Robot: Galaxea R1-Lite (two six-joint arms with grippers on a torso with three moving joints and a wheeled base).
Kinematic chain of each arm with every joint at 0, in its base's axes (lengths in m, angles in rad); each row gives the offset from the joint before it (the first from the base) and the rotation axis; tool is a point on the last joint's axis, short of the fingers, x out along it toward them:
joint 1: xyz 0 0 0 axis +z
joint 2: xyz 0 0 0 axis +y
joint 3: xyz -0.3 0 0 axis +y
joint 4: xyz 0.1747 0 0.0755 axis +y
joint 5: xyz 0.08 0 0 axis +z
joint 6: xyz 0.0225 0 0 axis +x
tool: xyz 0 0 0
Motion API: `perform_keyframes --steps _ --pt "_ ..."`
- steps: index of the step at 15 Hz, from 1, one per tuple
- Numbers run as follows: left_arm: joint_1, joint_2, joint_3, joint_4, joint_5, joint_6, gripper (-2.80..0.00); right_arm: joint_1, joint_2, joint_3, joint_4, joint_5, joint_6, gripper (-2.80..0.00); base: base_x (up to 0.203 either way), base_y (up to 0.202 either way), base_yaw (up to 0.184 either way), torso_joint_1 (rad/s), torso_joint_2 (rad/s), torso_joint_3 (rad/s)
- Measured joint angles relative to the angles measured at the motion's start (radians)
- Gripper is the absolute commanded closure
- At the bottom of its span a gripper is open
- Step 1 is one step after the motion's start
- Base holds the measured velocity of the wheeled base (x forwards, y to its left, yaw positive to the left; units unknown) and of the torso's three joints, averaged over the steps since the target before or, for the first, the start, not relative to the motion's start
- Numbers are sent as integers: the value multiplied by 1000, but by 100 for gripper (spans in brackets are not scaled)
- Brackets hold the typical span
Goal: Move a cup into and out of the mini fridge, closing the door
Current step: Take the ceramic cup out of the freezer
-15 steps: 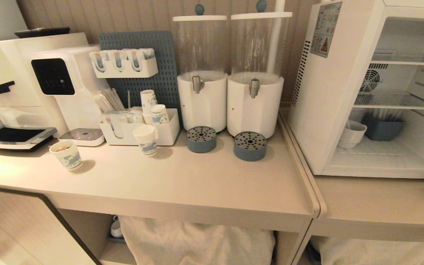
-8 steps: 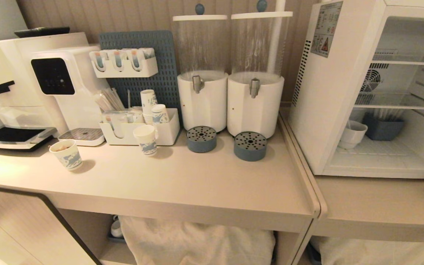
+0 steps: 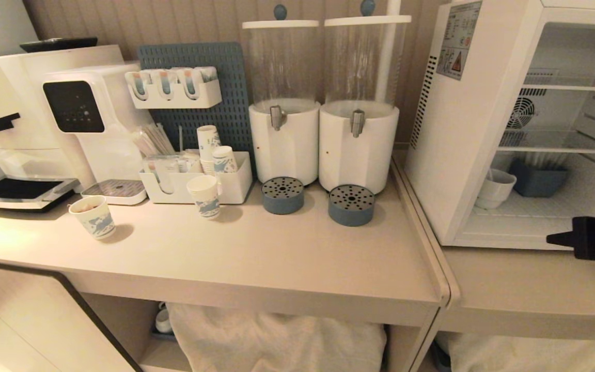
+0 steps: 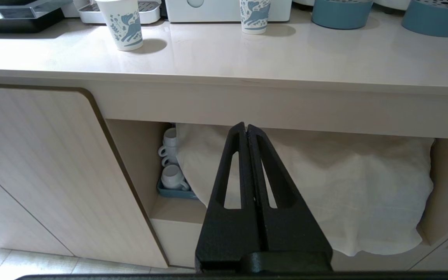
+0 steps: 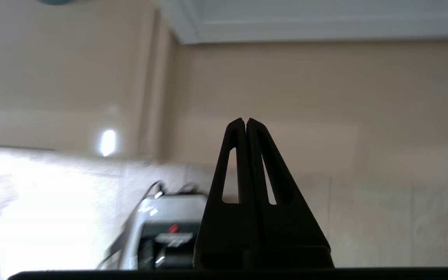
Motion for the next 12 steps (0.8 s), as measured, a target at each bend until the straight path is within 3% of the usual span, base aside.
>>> perform_keyframes --steps 3,5,7,9,12 --pt "0 0 0 -2 0 -2 0 -43 107 234 -484 86 -57 0 0 0 0 0 0 0" --pt "0 0 0 -2 0 -2 0 -106 214 355 -864 198 -72 0 0 0 0 0 0 0" --pt "0 0 0 -2 0 -2 0 -194 302 408 -1160 334 -75 0 0 0 0 0 0 0" --pt "0 0 0 -1 0 -1 0 -246 346 364 -1243 415 -71 0 0 0 0 0 0 0" --pt "0 0 0 -3 0 -3 0 -278 385 236 -1063 469 -71 0 0 0 0 0 0 0"
